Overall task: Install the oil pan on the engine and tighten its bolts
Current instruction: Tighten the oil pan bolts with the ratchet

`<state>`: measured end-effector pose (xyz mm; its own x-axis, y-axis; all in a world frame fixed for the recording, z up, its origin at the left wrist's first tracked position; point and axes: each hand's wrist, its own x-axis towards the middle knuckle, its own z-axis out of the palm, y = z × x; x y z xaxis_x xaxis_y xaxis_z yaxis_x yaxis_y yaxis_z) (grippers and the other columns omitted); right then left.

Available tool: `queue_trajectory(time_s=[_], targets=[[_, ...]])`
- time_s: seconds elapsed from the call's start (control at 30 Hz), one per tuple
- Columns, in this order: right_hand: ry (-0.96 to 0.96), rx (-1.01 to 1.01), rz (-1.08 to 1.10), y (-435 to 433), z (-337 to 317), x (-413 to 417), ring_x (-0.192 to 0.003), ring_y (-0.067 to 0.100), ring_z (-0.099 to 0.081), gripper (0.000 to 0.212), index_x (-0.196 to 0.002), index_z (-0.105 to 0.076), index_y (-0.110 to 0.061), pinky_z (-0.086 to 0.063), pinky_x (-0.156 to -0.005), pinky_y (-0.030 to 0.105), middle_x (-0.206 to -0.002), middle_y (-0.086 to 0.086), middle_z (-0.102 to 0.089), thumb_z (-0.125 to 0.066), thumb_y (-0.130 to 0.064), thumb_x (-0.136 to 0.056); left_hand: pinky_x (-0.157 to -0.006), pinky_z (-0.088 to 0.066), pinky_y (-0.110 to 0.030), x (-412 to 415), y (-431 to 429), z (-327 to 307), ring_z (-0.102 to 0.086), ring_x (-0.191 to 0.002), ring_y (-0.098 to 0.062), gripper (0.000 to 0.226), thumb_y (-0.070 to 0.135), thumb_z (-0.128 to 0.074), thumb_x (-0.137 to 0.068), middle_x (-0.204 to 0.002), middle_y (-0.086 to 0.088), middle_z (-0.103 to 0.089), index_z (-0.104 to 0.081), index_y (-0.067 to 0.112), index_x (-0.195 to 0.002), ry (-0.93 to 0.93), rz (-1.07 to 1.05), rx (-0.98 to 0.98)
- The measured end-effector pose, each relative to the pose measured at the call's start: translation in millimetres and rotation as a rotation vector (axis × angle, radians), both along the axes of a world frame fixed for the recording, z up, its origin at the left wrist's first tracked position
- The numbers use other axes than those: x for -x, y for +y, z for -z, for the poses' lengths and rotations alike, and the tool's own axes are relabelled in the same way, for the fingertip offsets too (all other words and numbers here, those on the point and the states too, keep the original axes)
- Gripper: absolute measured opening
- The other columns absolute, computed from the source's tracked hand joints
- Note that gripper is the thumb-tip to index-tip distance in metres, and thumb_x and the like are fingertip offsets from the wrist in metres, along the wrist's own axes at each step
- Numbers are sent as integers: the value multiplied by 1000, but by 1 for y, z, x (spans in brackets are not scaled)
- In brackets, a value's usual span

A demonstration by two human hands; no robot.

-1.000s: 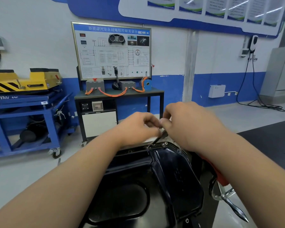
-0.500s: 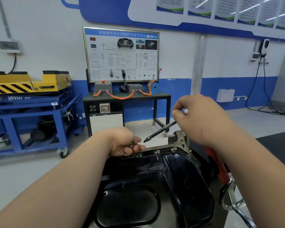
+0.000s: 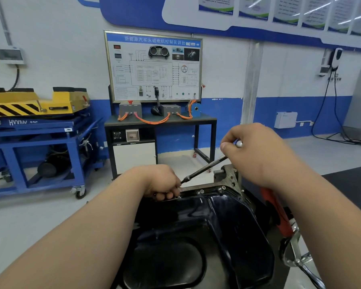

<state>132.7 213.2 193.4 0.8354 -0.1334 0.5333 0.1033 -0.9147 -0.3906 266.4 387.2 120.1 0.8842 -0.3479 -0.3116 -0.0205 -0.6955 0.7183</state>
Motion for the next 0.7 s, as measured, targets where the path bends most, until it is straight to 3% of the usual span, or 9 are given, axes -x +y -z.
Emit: queue_trajectory(time_s=[0.17,0.3,0.4,0.5,0.63,0.7], targets=[[4,-14,-6,-2,2,-1,-60,-2,-54,19,-70,-58,-29,-42,-56,20,-59,-13,-62,-51,-29,-88,-37,-35,-17,0,6,-3,-50,-47,-8,14,3,-49,-92,-76,-3,-71,-61,9,-95,-34,63,-68],[16,-17,-9,-4,2,-1,-61,-1,-55,20,-70,-57,-29,-42,-56,18,-61,-13,-62,-51,-29,-88,-48,-37,-20,0,9,-6,-44,-44,-15,31,36,-53,-92,-62,0,-63,-72,13,-82,-222,97,-367],[17,-28,-14,-4,2,-1,-63,2,-56,19,-71,-58,-29,-45,-58,20,-63,-12,-62,-52,-29,-89,-47,-37,-20,5,4,-4,-43,-44,-18,37,42,-48,-92,-56,0,-56,-65,15,-74,-214,99,-442],[13,-28,-11,-5,3,-1,-64,0,-56,19,-71,-58,-28,-44,-59,20,-64,-13,-62,-52,-29,-88,-49,-38,-22,9,-2,-7,-46,-51,-18,33,38,-41,-93,-67,-3,-54,-63,19,-77,-196,122,-444],[24,-36,-19,-5,4,-1,-68,1,-56,19,-70,-58,-28,-46,-61,24,-69,-13,-62,-52,-29,-88,-76,-41,-27,11,-3,-9,-58,-93,-21,29,35,-43,-97,-101,-2,-62,-67,22,-107,-260,212,-557],[25,-37,-22,-5,4,-1,-68,3,-57,19,-70,-59,-28,-46,-62,24,-68,-12,-63,-52,-29,-88,-80,-46,-30,10,0,-8,-59,-86,-19,28,38,-53,-90,-93,1,-64,-68,22,-107,-212,214,-495]])
